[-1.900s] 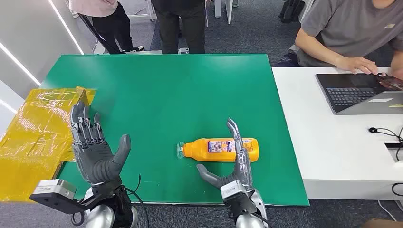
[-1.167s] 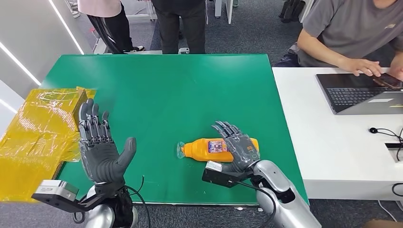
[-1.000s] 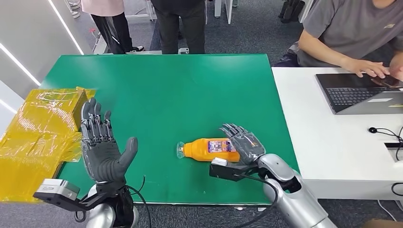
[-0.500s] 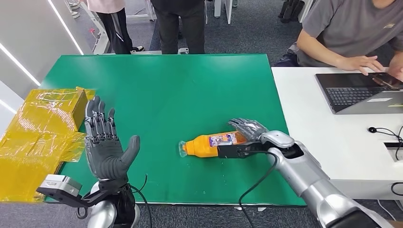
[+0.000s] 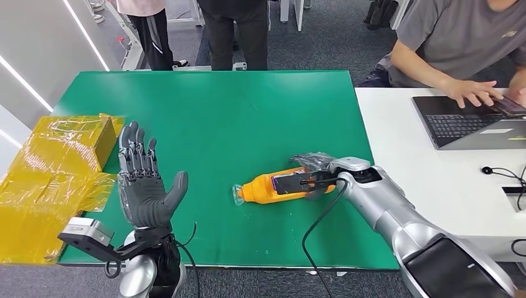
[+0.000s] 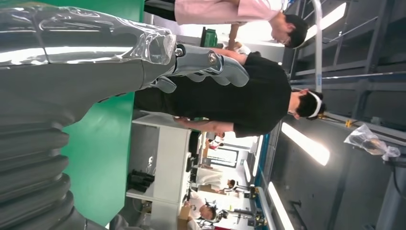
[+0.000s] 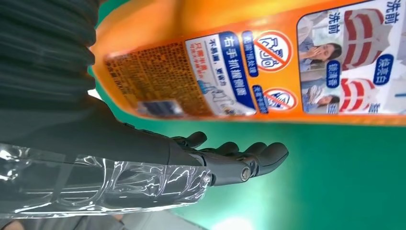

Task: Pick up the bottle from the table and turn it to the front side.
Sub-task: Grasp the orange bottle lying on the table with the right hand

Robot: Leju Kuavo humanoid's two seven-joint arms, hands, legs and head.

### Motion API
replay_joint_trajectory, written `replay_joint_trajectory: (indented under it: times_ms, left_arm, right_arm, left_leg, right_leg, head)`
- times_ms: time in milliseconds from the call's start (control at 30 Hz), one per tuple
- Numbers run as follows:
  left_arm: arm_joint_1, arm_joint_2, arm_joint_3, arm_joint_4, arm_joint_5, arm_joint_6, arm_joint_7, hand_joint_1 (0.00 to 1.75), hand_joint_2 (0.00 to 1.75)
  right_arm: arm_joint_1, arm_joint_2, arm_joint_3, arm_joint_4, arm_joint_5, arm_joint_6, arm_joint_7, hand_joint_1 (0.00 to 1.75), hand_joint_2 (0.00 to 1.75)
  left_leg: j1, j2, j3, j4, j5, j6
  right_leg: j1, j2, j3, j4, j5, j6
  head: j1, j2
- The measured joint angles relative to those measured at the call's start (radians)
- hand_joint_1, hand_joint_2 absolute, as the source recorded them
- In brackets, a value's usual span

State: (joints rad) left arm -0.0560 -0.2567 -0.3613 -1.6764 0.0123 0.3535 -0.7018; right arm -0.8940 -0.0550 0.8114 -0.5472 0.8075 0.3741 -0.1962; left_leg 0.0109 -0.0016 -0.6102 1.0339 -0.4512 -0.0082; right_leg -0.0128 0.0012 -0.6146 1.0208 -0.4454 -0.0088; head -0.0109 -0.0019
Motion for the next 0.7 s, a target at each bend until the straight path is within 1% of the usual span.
replay_joint_trajectory:
  times_ms: [300, 467, 500, 600, 633, 700]
  left_arm:
    - [-0.001, 0.0, 0.0, 0.008, 0.003, 0.014, 0.0, 0.0, 1.75]
    - [-0.002, 0.0, 0.0, 0.016, 0.008, 0.02, 0.0, 0.0, 1.75]
    - [-0.002, 0.0, 0.0, 0.018, 0.008, 0.021, 0.0, 0.0, 1.75]
    - [-0.002, 0.0, 0.0, 0.024, 0.009, 0.024, 0.0, 0.0, 1.75]
    - [-0.003, 0.0, 0.0, 0.025, 0.01, 0.025, 0.0, 0.0, 1.75]
    - [-0.003, 0.0, 0.0, 0.025, 0.011, 0.026, 0.0, 0.0, 1.75]
  right_arm:
    - [-0.025, 0.016, 0.029, 0.093, -0.016, 0.056, -0.019, 0.0, 1.75]
    - [-0.048, 0.017, 0.051, 0.124, -0.017, 0.118, -0.008, 0.02, 1.75]
    - [-0.052, 0.017, 0.057, 0.13, -0.015, 0.127, -0.004, 0.36, 1.75]
    - [-0.058, 0.016, 0.075, 0.141, -0.01, 0.119, -0.005, 1.65, 1.75]
    - [-0.058, 0.016, 0.081, 0.142, -0.009, 0.107, -0.009, 1.75, 1.75]
    - [-0.058, 0.016, 0.093, 0.144, -0.006, 0.081, -0.02, 1.75, 1.75]
  left_leg:
    - [0.0, 0.0, 0.001, 0.0, 0.0, 0.0]
    - [0.0, 0.0, 0.001, 0.0, 0.0, 0.0]
    - [0.0, 0.0, 0.001, 0.0, 0.0, 0.0]
    - [0.0, 0.0, 0.002, 0.0, 0.0, 0.0]
    - [0.0, 0.0, 0.002, 0.0, 0.0, 0.0]
    - [0.0, 0.001, 0.002, 0.0, 0.0, 0.0]
  right_leg:
    - [0.0, 0.0, 0.0, 0.0, 0.0, 0.0]
    - [0.0, 0.0, 0.001, 0.0, 0.0, 0.0]
    - [0.0, 0.0, 0.001, 0.0, 0.0, 0.0]
    - [0.0, 0.0, 0.001, 0.0, 0.0, 0.0]
    - [0.0, 0.0, 0.001, 0.0, 0.0, 0.0]
    - [0.0, 0.001, 0.001, 0.0, 0.0, 0.0]
  head:
    - [0.0, 0.0]
    - [0.0, 0.0]
    - [0.0, 0.0]
    - [0.0, 0.0]
    - [0.0, 0.0]
    - [0.0, 0.0]
